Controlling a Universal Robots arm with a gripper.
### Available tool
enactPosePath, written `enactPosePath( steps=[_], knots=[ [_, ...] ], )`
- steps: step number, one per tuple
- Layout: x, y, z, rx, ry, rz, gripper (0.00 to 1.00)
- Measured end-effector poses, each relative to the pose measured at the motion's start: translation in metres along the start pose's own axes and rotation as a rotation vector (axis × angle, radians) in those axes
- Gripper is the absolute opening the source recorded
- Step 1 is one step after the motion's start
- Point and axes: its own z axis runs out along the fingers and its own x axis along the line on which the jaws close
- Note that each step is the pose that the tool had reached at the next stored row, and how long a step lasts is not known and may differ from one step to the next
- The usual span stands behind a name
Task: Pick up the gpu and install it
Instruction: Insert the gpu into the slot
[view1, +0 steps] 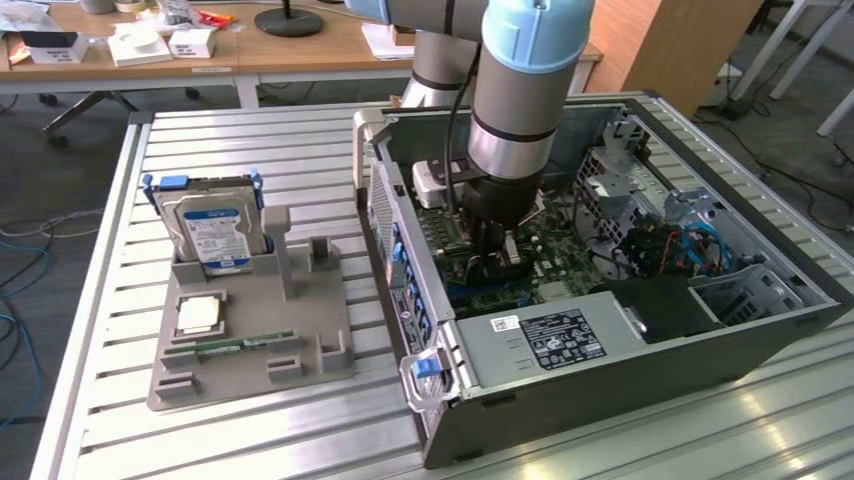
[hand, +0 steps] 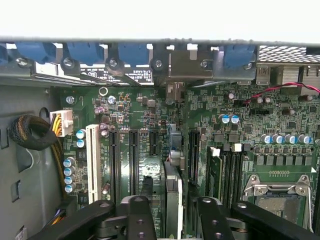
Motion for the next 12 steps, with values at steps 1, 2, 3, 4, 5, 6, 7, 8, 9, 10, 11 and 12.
enactPosePath(
  steps=[1, 2, 3, 4, 5, 6, 7, 8, 9, 10, 11, 12],
  knots=[
    [0.0, 0.0, -0.0001, -0.0001, 0.0002, 0.0, 0.39],
    [0.0, 0.0, -0.0001, 0.0, 0.0002, 0.0, 0.39],
    [0.0, 0.0, -0.0001, -0.0001, 0.0002, 0.0, 0.39],
    [0.0, 0.0, -0.0001, -0.0001, 0.0002, 0.0, 0.39],
    [0.0, 0.0, -0.0001, -0.0001, 0.0002, 0.0, 0.39],
    [0.0, 0.0, -0.0001, -0.0001, 0.0002, 0.0, 0.39],
    [0.0, 0.0, -0.0001, -0.0001, 0.0002, 0.0, 0.39],
    [0.0, 0.0, -0.0001, -0.0001, 0.0002, 0.0, 0.39],
    [0.0, 0.0, -0.0002, -0.0001, 0.0001, 0.0, 0.39],
    [0.0001, 0.0, -0.0006, -0.0002, 0.0002, 0.0, 0.39],
    [0.0, -0.0001, -0.0015, -0.0003, -0.0001, 0.0, 0.39],
    [0.0, -0.0002, -0.0025, -0.0002, 0.0, 0.0, 0.39]
  ],
)
